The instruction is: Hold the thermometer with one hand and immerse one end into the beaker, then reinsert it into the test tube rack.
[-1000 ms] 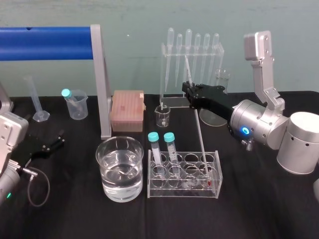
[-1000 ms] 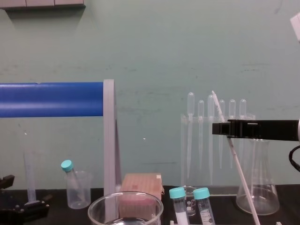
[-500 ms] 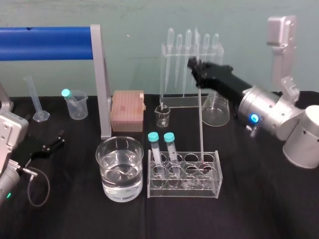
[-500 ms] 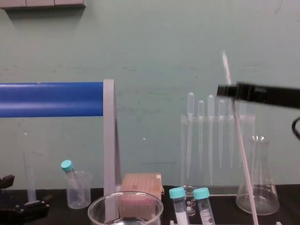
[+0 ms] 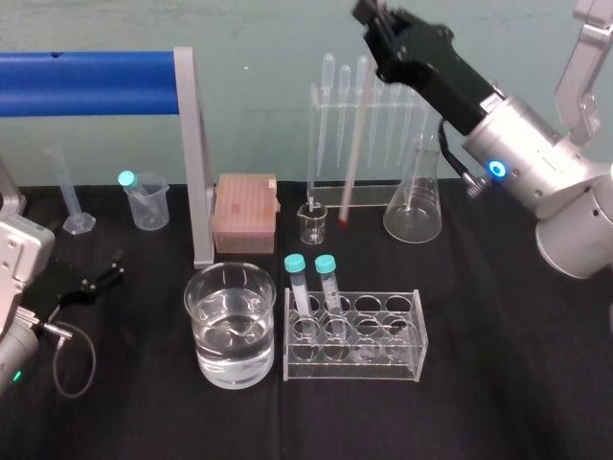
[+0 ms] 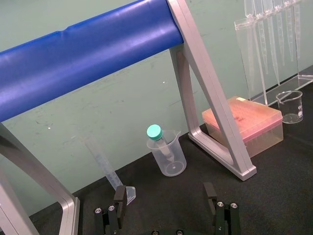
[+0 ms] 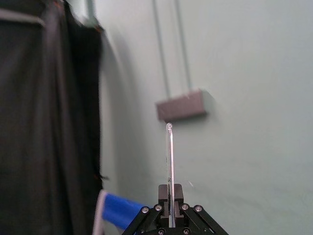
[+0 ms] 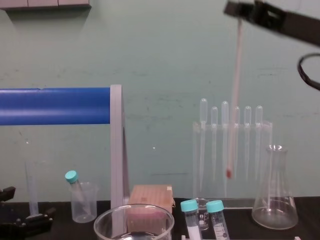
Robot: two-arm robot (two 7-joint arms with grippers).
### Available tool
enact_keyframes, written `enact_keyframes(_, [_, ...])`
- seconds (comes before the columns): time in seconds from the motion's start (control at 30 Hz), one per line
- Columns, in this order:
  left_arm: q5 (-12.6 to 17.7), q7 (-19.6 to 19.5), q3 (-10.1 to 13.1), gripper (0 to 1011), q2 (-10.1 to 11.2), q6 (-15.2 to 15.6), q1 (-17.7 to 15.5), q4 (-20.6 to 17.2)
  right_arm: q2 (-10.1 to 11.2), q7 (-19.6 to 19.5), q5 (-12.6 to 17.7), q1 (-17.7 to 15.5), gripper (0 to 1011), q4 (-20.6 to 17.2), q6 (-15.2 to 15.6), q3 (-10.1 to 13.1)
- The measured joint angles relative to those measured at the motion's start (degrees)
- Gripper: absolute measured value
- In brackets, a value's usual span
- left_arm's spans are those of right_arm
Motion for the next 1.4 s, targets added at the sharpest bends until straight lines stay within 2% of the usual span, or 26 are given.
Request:
enact_keyframes(0.17, [0.0, 0.0, 0.0, 1008, 0.0, 0.0, 0.0, 0.0, -1.2, 3.6, 1.7, 1.1, 56, 1.2, -3.4, -0.9])
enact_keyframes(0.27, [0.0, 0.0, 0.0, 1008, 0.0, 0.0, 0.0, 0.0, -2.4, 7.3, 3.7, 2.2, 56, 2.5, -5.5, -2.3])
enact_keyframes(0.5, [0.0, 0.0, 0.0, 1008, 0.0, 0.0, 0.0, 0.0, -3.6, 11.9, 6.2, 3.5, 56, 4.3, -6.5, -4.8])
enact_keyframes(0.7, [0.0, 0.0, 0.0, 1008, 0.0, 0.0, 0.0, 0.0, -4.2, 15.4, 7.6, 4.4, 56, 6.6, -6.5, -8.1])
enact_keyframes(1.03, [0.0, 0.0, 0.0, 1008, 0.0, 0.0, 0.0, 0.0, -4.6, 18.1, 7.3, 5.8, 56, 11.5, -6.9, -12.2])
enact_keyframes(1.23, [0.0, 0.0, 0.0, 1008, 0.0, 0.0, 0.0, 0.0, -5.6, 19.5, 6.7, 6.9, 56, 16.2, -7.3, -14.1])
enact_keyframes(1.4, [0.0, 0.0, 0.0, 1008, 0.0, 0.0, 0.0, 0.0, -6.1, 20.4, 5.9, 7.4, 56, 18.7, -7.8, -15.0])
